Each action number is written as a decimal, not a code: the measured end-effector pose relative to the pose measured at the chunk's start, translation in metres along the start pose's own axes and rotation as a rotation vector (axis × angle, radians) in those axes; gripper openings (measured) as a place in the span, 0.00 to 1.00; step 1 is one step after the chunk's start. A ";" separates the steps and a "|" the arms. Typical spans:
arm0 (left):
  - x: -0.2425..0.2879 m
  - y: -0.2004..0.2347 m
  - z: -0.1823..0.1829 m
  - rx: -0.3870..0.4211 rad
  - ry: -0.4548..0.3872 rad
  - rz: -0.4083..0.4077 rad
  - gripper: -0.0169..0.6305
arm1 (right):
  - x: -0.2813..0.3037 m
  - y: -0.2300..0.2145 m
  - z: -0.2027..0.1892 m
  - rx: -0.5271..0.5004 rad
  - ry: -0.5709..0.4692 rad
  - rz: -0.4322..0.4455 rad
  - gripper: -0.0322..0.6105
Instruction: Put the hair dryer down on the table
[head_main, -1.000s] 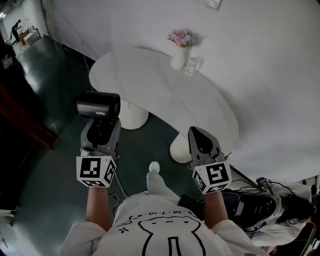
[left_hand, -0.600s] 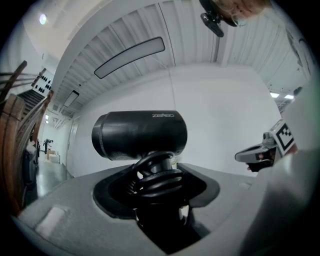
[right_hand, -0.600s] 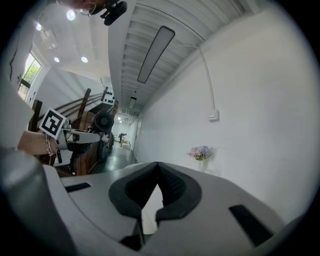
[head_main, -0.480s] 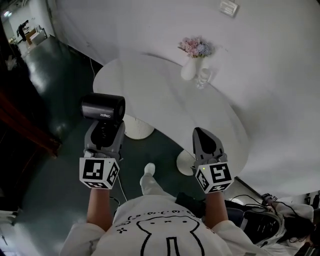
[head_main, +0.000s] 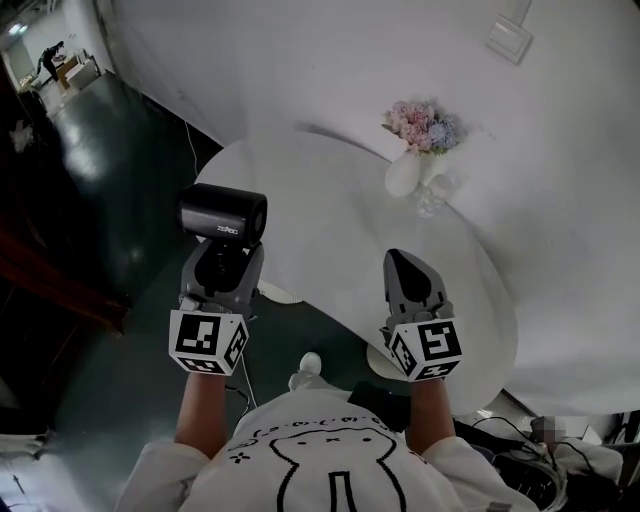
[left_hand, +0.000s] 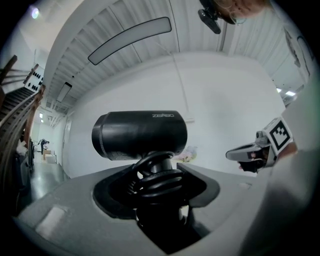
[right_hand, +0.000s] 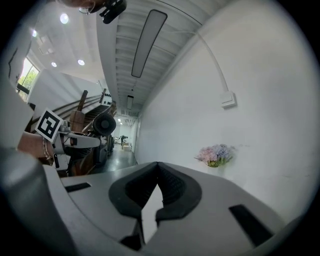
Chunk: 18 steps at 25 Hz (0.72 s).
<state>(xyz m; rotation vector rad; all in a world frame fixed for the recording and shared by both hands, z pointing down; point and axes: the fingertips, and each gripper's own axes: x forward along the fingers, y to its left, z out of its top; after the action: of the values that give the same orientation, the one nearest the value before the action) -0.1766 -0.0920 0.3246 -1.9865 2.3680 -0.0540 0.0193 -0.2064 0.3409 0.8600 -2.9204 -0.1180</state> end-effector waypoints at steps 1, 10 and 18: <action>0.011 0.005 -0.002 0.002 0.006 -0.010 0.41 | 0.010 -0.003 -0.001 0.008 0.002 -0.006 0.05; 0.098 0.015 -0.027 0.008 0.089 -0.096 0.41 | 0.066 -0.033 -0.017 0.025 0.055 -0.041 0.05; 0.160 0.018 -0.054 -0.005 0.178 -0.188 0.41 | 0.082 -0.057 -0.028 0.040 0.107 -0.131 0.05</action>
<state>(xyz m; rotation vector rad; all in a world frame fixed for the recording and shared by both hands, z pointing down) -0.2254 -0.2468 0.3753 -2.2910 2.2708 -0.2421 -0.0161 -0.3001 0.3683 1.0300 -2.7756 -0.0228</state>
